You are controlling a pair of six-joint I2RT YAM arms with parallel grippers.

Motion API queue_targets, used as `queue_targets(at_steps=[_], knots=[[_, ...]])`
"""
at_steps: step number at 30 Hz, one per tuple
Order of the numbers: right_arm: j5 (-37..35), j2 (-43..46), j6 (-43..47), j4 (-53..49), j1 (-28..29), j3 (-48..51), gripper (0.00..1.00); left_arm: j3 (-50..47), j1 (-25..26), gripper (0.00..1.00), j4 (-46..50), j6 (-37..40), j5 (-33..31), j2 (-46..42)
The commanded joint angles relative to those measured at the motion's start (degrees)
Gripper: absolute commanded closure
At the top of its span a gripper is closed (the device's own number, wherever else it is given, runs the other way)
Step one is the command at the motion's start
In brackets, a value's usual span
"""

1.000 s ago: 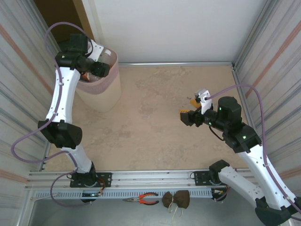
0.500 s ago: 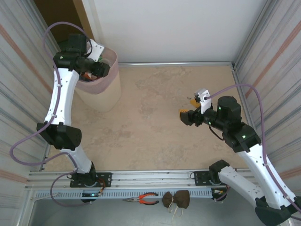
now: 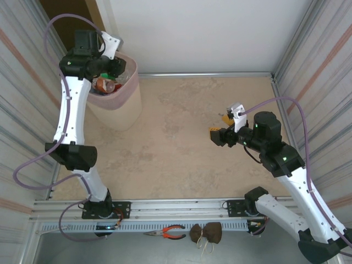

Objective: Put the plastic bottles in the bin

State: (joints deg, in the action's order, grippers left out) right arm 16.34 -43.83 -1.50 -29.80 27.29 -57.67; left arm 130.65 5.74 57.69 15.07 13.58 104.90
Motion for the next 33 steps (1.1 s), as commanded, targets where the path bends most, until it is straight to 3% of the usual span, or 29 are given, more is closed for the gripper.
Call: queue_targets(at_steps=[1, 10, 20, 33], knots=[[-0.6, 1.01, -0.57, -0.51, -0.04, -2.19, 0.27, 0.34, 0.18, 0.73, -0.28, -0.92, 2.54, 3.06], [-1.17, 1.54, -0.69, -1.05, -0.06, -1.72, 0.27, -8.18, 0.17, 0.76, -4.2, -0.44, 1.0, 5.95], [-1.65, 1.92, -0.69, -1.28, -0.04, -1.57, 0.27, -10.69, 0.07, 0.77, -3.4, -0.45, 0.81, 7.82], [-4.66, 2.09, 2.01, -0.92, -0.21, -1.44, 0.26, -8.91, 0.08, 0.7, -6.06, -4.65, 5.34, -8.15]])
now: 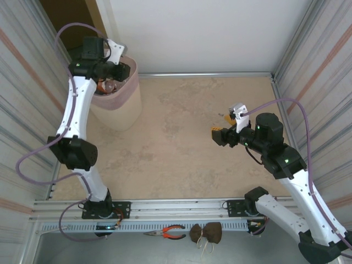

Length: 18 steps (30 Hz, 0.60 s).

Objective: Put the plastic bottles in the bin

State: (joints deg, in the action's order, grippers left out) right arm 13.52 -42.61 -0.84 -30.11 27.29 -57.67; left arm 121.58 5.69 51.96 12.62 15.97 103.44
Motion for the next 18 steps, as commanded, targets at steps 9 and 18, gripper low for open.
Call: queue_targets(at_steps=[9, 18], knots=[[-6.96, -0.26, 3.99, 1.12, -2.99, 1.23, 0.25, -20.05, 0.11, 0.64, -8.12, -7.17, 3.49, -23.47], [-10.84, -0.55, 2.29, 7.36, -9.32, 7.79, 0.22, -45.21, 0.12, 0.55, -15.52, -11.57, -3.89, -42.25]])
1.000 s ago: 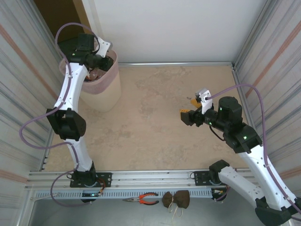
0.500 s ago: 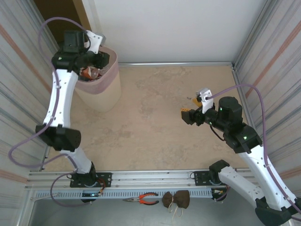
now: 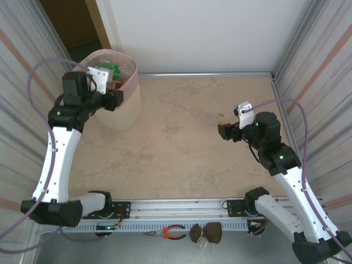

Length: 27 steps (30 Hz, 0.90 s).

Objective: Put the plastic bottles in the bin

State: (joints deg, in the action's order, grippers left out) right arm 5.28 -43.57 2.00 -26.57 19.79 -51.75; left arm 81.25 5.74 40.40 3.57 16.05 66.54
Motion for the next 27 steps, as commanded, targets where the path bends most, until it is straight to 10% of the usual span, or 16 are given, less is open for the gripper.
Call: queue_targets(at_steps=[1, 13, 27], knots=[[-2.93, 0.48, -0.89, 4.77, -2.58, 2.88, 0.22, -7.41, 0.07, 0.53, -4.66, -2.82, -4.99, -6.88], [-13.31, -0.48, -6.11, 22.82, -13.43, 19.84, 0.01, -38.08, 0.09, 0.02, -19.2, -9.52, -18.66, -18.75], [-10.24, -24.38, -12.11, 60.74, -23.56, 33.84, 0.01, -60.47, -1.22, 0.01, -64.05, -2.87, -22.08, -3.4]])
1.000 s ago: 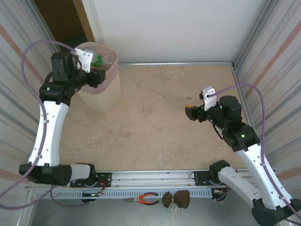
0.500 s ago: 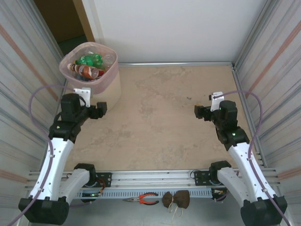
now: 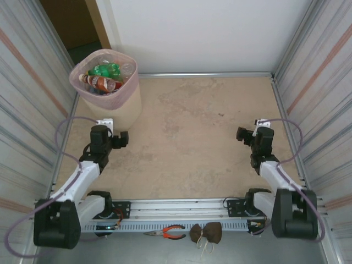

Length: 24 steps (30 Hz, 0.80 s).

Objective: Put the plastic bottles in the bin

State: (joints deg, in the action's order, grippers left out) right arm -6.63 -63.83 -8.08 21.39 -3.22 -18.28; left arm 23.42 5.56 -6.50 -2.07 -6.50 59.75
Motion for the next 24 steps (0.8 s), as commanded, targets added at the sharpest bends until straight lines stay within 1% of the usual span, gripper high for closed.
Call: queue_targets(at_steps=[1, 3, 6, 8, 11, 12, 15, 17, 19, 21, 23, 24], knots=[[2.57, -6.13, -2.04, 15.25, -0.73, 0.38, 0.01, -3.79, -1.97, 0.01, -21.29, 2.52, 2.5, 5.42], [3.61, -9.51, -2.04, 19.46, -0.99, 0.41, 0.01, -5.98, -3.4, 0.01, -29.31, 2.02, 6.03, 8.47], [5.75, -13.48, -0.55, 22.58, -1.21, -0.5, 0.01, -6.24, -4.34, 0.01, -34.86, 2.74, 8.62, 11.23], [6.88, -15.49, -0.15, 24.8, -1.6, -0.53, 0.01, -5.57, -4.63, 0.01, -36.41, 4.14, 8.39, 13.35], [7.81, -19.24, 0.04, 28.32, -1.79, -0.5, 0.01, -4.63, -5.8, 0.01, -39.66, 4.93, 10.01, 16.79], [7.93, -20.66, 0.21, 29.49, -1.75, -0.5, 0.01, -3.67, -6.97, 0.01, -38.28, 4.54, 12.32, 17.88], [8.49, -24.39, 0.64, 32.16, -1.37, -1.04, 0.01, -3.24, -7.56, 0.01, -40.79, 5.13, 15.82, 21.66], [8.27, -23.7, 0.89, 29.21, -1.1, -2.04, 0.01, -3.92, -7.63, 0.01, -44.65, 5.21, 16.59, 24.93], [8.06, -24.24, 1.92, 29.63, -0.21, -2.33, 0.01, -3.66, -7.7, 0.01, -48.64, 5.4, 16.95, 27.84], [6.07, -24.26, 2.77, 27.45, 1.1, -3.38, 0.01, -1.5, -7.81, 0.01, -41.15, 5.54, 17.87, 26.28], [4.68, -24.28, 3.2, 26.56, 1.77, -3.84, 0.01, -0.98, -7.71, 0.01, -42.62, 6.32, 19.02, 27.62], [4.53, -24.46, 3.39, 26.71, 1.82, -3.89, 0.01, 0.0, -7.27, 0.01, -39.46, 6.69, 18.52, 27.08]])
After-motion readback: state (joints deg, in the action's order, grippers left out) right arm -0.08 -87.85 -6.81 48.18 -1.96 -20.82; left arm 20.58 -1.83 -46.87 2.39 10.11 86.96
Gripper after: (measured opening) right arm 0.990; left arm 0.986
